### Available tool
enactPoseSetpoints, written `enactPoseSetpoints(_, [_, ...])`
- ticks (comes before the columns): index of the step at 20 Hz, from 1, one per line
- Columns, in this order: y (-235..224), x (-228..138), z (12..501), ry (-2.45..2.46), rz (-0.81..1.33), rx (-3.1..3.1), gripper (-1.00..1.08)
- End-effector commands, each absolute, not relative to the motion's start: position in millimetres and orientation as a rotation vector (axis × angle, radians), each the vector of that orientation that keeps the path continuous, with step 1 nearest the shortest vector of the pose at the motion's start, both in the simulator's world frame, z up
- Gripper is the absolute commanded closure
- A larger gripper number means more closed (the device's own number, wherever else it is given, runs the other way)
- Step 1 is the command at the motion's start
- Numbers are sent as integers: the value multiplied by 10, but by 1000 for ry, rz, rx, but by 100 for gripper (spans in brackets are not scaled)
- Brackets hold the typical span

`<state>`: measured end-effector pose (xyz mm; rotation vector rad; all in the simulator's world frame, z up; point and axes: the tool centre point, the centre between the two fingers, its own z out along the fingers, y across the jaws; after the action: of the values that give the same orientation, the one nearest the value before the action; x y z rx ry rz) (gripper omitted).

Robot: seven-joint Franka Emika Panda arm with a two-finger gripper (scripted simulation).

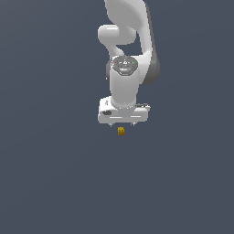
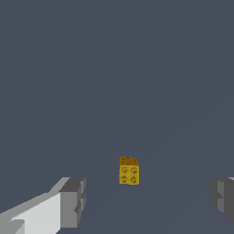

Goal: Pick up the object and move it to a goal position.

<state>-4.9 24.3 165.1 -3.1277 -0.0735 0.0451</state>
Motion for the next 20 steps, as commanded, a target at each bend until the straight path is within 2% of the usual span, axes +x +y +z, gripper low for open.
enactPoseSetpoints(1, [243, -49, 1651, -73, 45, -3128, -92])
enactPoseSetpoints(10, [-58, 2, 1697, 54, 29, -3123, -92])
enactPoseSetpoints(20, [-20, -47, 1557, 48, 25, -3127, -92])
